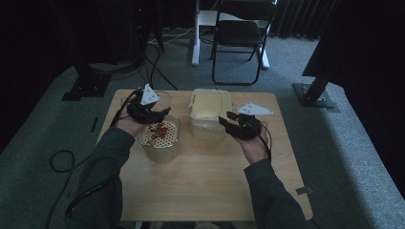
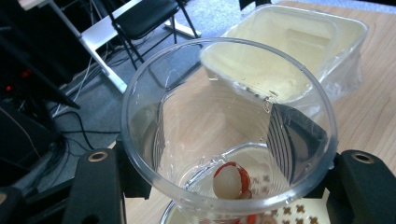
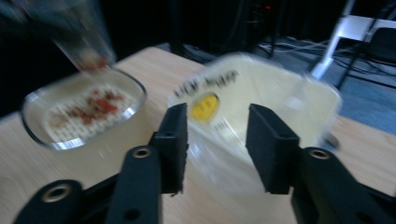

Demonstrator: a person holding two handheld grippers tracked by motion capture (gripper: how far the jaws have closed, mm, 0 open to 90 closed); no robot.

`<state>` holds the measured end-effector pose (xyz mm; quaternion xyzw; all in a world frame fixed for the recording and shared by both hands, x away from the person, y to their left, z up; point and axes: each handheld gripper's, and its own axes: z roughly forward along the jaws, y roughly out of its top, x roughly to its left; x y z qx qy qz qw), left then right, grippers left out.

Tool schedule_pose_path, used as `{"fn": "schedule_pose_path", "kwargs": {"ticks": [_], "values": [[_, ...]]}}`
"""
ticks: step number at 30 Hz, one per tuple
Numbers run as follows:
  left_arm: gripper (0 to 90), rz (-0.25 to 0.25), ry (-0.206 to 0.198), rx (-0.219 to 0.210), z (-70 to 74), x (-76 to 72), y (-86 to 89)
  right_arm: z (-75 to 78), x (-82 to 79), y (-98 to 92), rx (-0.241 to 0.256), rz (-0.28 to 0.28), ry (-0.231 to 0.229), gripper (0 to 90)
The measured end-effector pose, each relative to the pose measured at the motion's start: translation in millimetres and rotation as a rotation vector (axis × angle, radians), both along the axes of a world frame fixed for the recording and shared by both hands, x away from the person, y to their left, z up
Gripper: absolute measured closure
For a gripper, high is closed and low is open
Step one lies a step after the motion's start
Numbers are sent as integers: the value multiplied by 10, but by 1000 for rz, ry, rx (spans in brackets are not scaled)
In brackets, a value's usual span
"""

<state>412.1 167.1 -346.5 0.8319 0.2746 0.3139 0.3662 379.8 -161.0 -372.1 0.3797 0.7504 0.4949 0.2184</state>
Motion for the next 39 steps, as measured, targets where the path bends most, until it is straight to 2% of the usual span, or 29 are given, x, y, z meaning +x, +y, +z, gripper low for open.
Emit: {"fn": "schedule_pose_path", "kwargs": {"ticks": [5, 9, 13, 16, 17, 23, 26, 29, 35, 36, 39], "values": [[369, -33, -14, 30, -42, 10, -209, 201, 149, 198, 23, 46, 6, 706], [367, -54, -23, 49, -61, 4, -353, 316, 245, 312, 66, 81, 36, 818], [365, -65, -33, 74, -83, 9, -456, 380, 299, 406, 103, 109, 52, 811], [364, -65, -35, 75, -92, 10, -479, 397, 312, 459, 108, 121, 54, 805], [363, -75, -39, 87, -110, 2, -541, 403, 336, 527, 106, 135, 62, 775], [361, -91, -51, 118, -119, -17, -627, 392, 441, 654, 131, 152, 110, 761], [359, -101, -67, 106, -107, -26, -655, 376, 480, 717, 96, 156, 127, 758], [360, -112, -75, 100, -99, -38, -649, 363, 498, 759, 63, 141, 140, 808], [339, -107, -79, 107, -106, -39, -655, 362, 525, 758, 81, 133, 153, 865], [337, -96, -89, 111, -110, -44, -667, 367, 522, 765, 92, 118, 157, 874], [325, -93, -86, 110, -108, -37, -670, 378, 518, 767, 100, 104, 154, 878]]}}
